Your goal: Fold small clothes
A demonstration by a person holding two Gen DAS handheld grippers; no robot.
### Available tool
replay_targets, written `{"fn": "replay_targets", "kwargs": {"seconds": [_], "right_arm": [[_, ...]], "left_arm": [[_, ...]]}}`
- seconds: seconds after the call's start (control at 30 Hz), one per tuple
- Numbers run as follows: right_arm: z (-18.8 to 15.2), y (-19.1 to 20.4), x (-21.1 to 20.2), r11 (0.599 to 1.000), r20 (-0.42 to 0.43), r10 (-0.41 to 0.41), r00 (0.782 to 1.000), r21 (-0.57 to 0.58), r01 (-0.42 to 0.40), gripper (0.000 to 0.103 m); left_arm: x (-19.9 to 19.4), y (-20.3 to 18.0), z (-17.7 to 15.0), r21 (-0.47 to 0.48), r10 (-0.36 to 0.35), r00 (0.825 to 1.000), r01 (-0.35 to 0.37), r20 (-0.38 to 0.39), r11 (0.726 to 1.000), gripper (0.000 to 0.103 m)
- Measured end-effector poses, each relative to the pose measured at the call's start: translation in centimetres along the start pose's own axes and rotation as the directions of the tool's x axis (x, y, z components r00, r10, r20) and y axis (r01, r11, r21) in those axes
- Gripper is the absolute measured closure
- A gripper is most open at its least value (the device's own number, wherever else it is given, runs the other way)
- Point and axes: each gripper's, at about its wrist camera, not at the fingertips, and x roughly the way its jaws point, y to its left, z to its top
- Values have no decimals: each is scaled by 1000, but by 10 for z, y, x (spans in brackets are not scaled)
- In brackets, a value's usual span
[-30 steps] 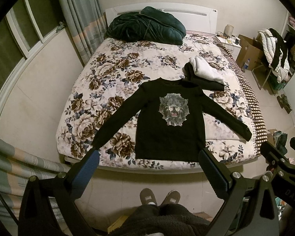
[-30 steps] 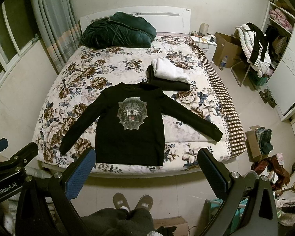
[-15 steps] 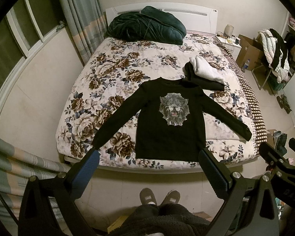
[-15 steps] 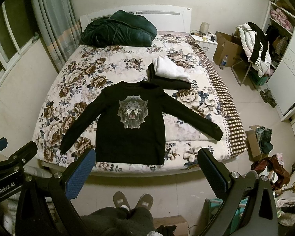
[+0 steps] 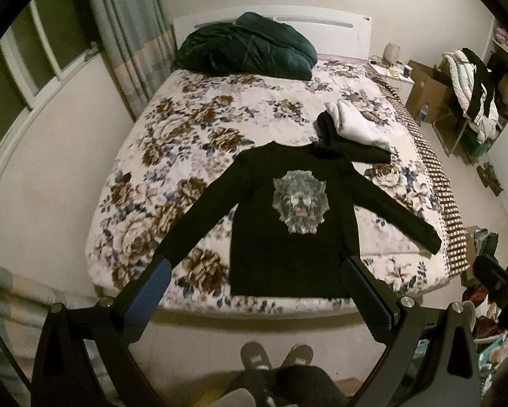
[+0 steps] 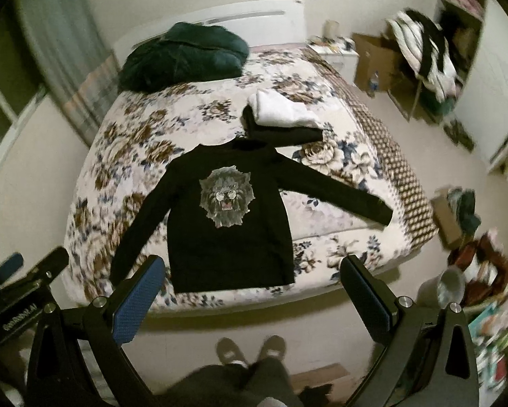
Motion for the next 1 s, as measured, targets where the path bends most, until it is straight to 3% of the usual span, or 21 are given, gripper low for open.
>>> {"fn": "replay_targets", "kwargs": {"seconds": [0.13, 0.23, 0.33, 0.43, 0.57, 0.77, 0.93, 0.97, 1.0], "right_arm": [[17, -36, 50, 992, -3, -25, 1000, 126, 25, 0], [23, -84, 114, 969, -47, -50, 998, 240, 60, 0], [36, -134, 184, 929, -108, -23, 994, 366, 61, 0], [39, -198, 267, 860, -145, 24, 989, 508, 54, 0], [39, -289, 378, 752, -126, 66, 990, 658, 34, 0], [28, -388, 496, 611, -81, 27, 996, 790, 48, 0], [-3, -467, 578, 415, -10, 34, 999, 910, -5, 1], [-8, -477, 587, 382, 1, 29, 1000, 924, -12, 1], [-17, -492, 600, 322, 38, 23, 999, 946, -43, 3]], "left_arm": [[45, -14, 16, 27, 42, 999, -42, 13, 999, 0], [97, -37, 31, 45, 68, 997, -67, -27, 997, 0], [147, -60, 43, 60, 94, 994, -90, -60, 994, 0], [209, -89, 52, 69, 131, 985, -124, -112, 990, 0], [300, -132, 59, 53, 169, 963, -161, -212, 985, 0], [427, -188, 48, 67, 190, 927, -178, -322, 982, 0], [514, -219, 29, 134, 251, 884, -215, -394, 967, 0], [524, -223, 28, 136, 253, 881, -216, -399, 967, 0], [535, -227, 27, 134, 251, 879, -215, -405, 967, 0]]}}
